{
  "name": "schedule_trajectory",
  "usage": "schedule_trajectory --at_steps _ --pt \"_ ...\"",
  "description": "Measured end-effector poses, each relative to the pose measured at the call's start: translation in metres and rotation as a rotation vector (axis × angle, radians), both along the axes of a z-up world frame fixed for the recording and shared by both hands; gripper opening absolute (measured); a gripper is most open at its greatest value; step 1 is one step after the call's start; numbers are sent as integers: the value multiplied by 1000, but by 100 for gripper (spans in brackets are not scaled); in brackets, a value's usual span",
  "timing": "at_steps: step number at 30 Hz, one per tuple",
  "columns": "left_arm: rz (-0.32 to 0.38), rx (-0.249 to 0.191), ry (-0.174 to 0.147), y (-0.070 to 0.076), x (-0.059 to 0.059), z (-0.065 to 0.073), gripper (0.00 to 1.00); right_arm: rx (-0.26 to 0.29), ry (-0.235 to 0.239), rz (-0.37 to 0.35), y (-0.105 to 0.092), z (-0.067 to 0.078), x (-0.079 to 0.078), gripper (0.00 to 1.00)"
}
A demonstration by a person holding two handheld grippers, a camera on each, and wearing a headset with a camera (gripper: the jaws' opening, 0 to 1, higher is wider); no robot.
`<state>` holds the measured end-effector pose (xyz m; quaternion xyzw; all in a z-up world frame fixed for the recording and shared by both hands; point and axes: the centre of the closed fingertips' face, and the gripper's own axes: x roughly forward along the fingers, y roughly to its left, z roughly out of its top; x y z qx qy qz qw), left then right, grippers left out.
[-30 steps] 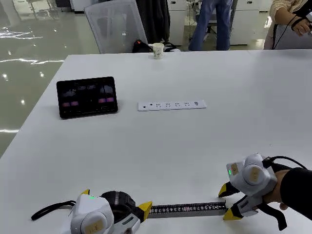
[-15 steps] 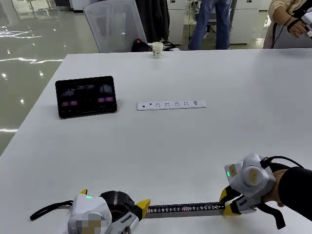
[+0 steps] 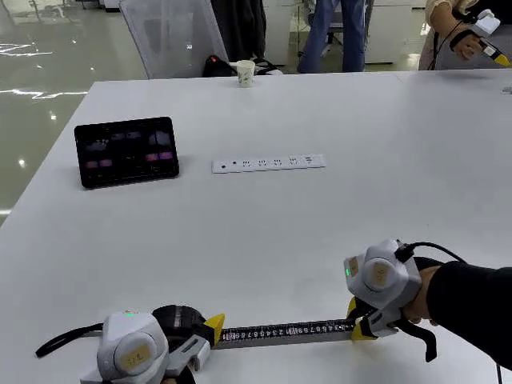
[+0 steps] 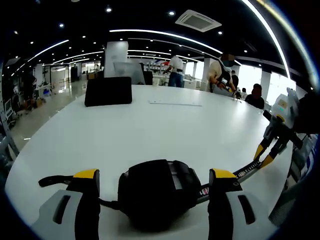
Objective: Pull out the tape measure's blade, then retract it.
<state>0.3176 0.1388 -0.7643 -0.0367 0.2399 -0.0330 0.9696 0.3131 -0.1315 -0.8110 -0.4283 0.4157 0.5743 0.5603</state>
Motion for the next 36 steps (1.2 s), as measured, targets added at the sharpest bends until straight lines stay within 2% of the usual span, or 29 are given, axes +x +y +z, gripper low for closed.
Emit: schedule_trajectory --at_steps 7,8,11,13,14,15,17,18,21,25,29,36 --pt "-12 -7 31 -4 -2 -7 79 -28 11 8 0 0 1 13" --pt "-16 -23 53 -6 -4 -10 76 -34 7 -1 0 0 1 13" --pt "-17 -10 50 -5 -3 -10 73 -35 -7 3 -1 -1 1 13" --pt "-20 -29 53 -8 -3 -11 71 -28 -1 -20 -1 -1 2 13" --pt "-31 -42 82 -12 -6 -15 68 -25 2 -24 -1 -1 2 13" --pt "-15 -27 75 -11 -4 -16 68 -21 7 -32 -1 -1 3 13" --pt "-9 -18 86 -11 -4 -17 66 -17 10 -31 -1 0 2 13" --pt "-1 -44 101 -11 -4 -19 66 -14 12 -39 0 0 3 13" --pt "3 -75 116 -11 -5 -21 66 -12 15 -64 0 0 3 13" --pt "-1 -60 115 -11 -2 -20 65 -11 15 -76 0 0 3 12" --pt "-11 -42 131 -11 -4 -22 64 -13 15 -74 0 -1 3 12" --pt "-17 -30 132 -8 -5 -22 64 -22 15 -71 1 0 3 12"
